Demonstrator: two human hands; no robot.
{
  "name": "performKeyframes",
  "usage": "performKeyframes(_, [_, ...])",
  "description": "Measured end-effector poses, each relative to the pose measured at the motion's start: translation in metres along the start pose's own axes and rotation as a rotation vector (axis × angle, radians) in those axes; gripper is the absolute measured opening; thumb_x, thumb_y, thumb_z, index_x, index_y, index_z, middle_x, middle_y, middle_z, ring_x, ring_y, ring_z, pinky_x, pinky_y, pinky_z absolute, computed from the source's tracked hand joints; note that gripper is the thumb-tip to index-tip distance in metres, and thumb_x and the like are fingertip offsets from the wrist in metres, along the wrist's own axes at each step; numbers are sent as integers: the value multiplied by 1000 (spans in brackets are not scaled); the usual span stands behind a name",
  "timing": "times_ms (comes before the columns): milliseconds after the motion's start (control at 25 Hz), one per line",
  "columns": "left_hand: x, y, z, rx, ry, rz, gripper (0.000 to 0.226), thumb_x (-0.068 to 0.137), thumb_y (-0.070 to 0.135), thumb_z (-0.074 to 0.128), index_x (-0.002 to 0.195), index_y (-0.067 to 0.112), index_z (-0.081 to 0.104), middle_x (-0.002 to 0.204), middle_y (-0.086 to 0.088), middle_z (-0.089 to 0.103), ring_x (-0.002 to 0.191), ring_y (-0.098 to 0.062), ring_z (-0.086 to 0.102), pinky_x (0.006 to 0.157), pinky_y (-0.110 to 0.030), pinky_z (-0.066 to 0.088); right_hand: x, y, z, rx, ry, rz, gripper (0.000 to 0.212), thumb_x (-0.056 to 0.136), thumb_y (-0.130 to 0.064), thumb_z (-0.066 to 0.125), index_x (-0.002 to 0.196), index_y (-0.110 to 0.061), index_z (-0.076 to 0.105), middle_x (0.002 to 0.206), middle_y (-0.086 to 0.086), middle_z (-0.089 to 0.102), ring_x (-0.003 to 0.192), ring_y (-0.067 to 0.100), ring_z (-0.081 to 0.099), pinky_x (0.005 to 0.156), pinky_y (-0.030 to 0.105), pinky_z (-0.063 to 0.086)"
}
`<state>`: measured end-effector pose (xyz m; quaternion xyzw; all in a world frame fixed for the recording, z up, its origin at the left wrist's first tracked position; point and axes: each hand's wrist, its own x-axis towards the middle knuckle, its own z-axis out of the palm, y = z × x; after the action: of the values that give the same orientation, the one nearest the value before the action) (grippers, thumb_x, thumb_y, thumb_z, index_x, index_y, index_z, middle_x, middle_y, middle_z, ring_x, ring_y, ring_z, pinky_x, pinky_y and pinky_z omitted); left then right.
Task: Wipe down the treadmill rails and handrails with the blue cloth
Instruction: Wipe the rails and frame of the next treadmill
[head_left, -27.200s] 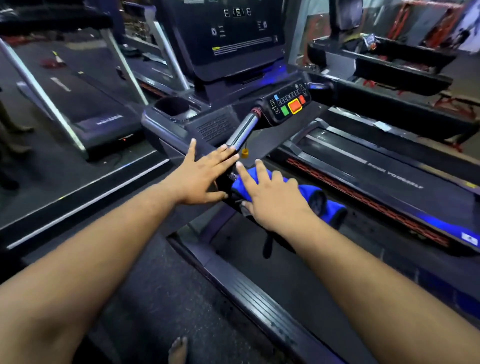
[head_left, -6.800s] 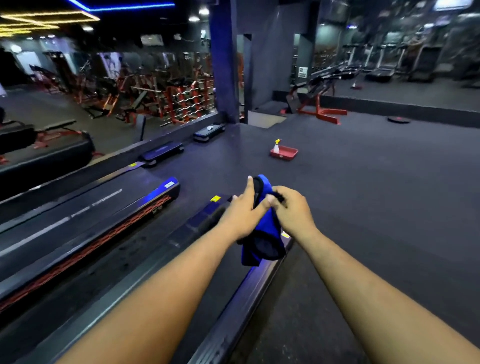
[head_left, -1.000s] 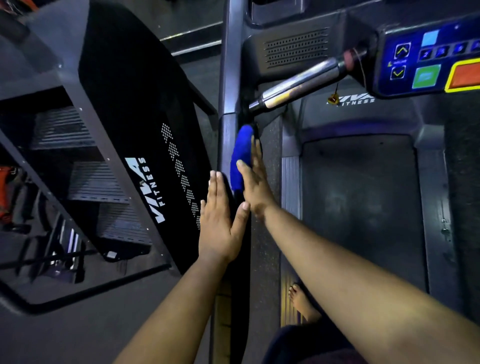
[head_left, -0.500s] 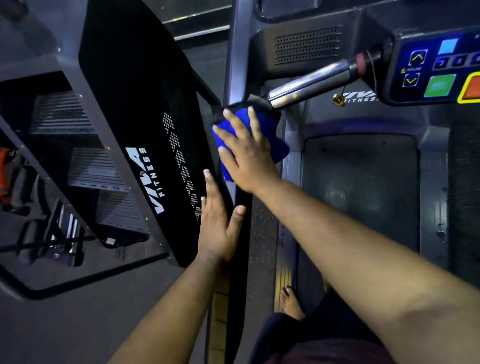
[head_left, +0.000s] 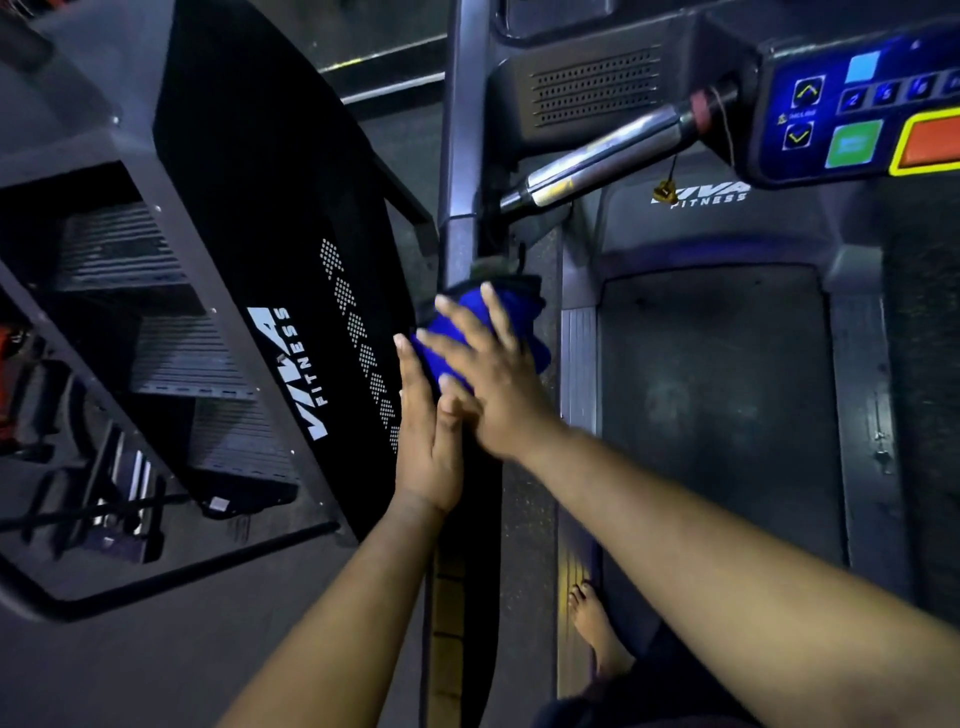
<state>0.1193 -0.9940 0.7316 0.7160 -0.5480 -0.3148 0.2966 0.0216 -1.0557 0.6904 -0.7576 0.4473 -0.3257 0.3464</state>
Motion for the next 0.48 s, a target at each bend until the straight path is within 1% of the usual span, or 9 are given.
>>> performKeyframes(40, [1, 1, -1, -26, -7, -9, 103, 89, 80, 18, 158, 7, -2, 166, -1, -4, 151, 0, 0, 121, -19, 12, -11, 5, 1, 5, -20, -65, 51, 95, -44, 41, 143, -31, 49, 162, -4, 26, 153, 31, 2, 100, 67, 37])
performKeyframes(80, [2, 1, -1, -27, -18, -14, 103, 89, 80, 18, 158, 7, -2, 166, -1, -4, 151, 0, 0, 118, -14, 11, -2, 13, -3, 4, -32, -100, 52, 95, -46, 42, 145, -34, 45, 163, -6, 23, 153, 30, 0, 101, 71, 34])
performKeyframes(120, [2, 1, 0, -7, -28, -15, 102, 89, 80, 18, 158, 7, -1, 166, -2, -4, 151, -1, -1, 118, -13, 8, 23, 22, -9, 6, -24, -71, 56, 93, -48, 43, 147, -36, 41, 165, -5, 18, 153, 30, -3, 102, 76, 28])
performKeyframes(160, [3, 0, 0, 16, -39, -14, 102, 89, 80, 18, 158, 7, -1, 166, -2, -4, 152, -1, -3, 118, -14, 6, 53, 27, -15, 57, -1, 4, 61, 91, -49, 44, 150, -36, 36, 166, -3, 12, 153, 31, -4, 103, 79, 22])
performKeyframes(200, [4, -1, 2, 35, -48, -15, 102, 89, 80, 17, 158, 7, -1, 166, -2, -4, 151, -1, -4, 118, -14, 4, 77, 32, -18, 130, 49, 86, 66, 90, -48, 46, 152, -32, 33, 167, 2, 7, 153, 32, -4, 106, 78, 18])
performKeyframes(240, [4, -2, 2, 51, -53, -14, 101, 89, 80, 16, 158, 7, -1, 166, -2, -4, 151, 0, -4, 118, -14, 4, 89, 36, -16, 232, 121, 150, 69, 89, -46, 46, 154, -26, 31, 166, 8, 6, 153, 33, -3, 112, 74, 15])
performKeyframes(320, [4, -2, 3, 64, -66, -11, 100, 89, 80, 16, 158, 8, 0, 167, -3, -4, 151, 1, -4, 118, -12, 3, 67, 36, 3, 435, 235, 289, 73, 91, -44, 42, 155, -15, 23, 165, 14, 5, 153, 29, -1, 120, 61, 9])
performKeyframes(400, [4, -3, 2, 63, -78, -16, 100, 88, 81, 16, 158, 11, 0, 167, -2, -3, 150, 3, -4, 118, -12, 3, 5, 19, 25, 603, 181, 427, 72, 93, -47, 34, 155, -17, 12, 166, 8, 1, 154, 20, -3, 123, 52, 4])
performKeyframes(480, [4, -4, 2, 60, -79, -16, 100, 88, 81, 16, 158, 11, 1, 167, -1, -2, 151, 2, -4, 120, -15, 3, -28, 7, 33, 668, 166, 446, 72, 92, -49, 32, 154, -19, 10, 165, 3, 3, 154, 16, -2, 125, 47, 2])
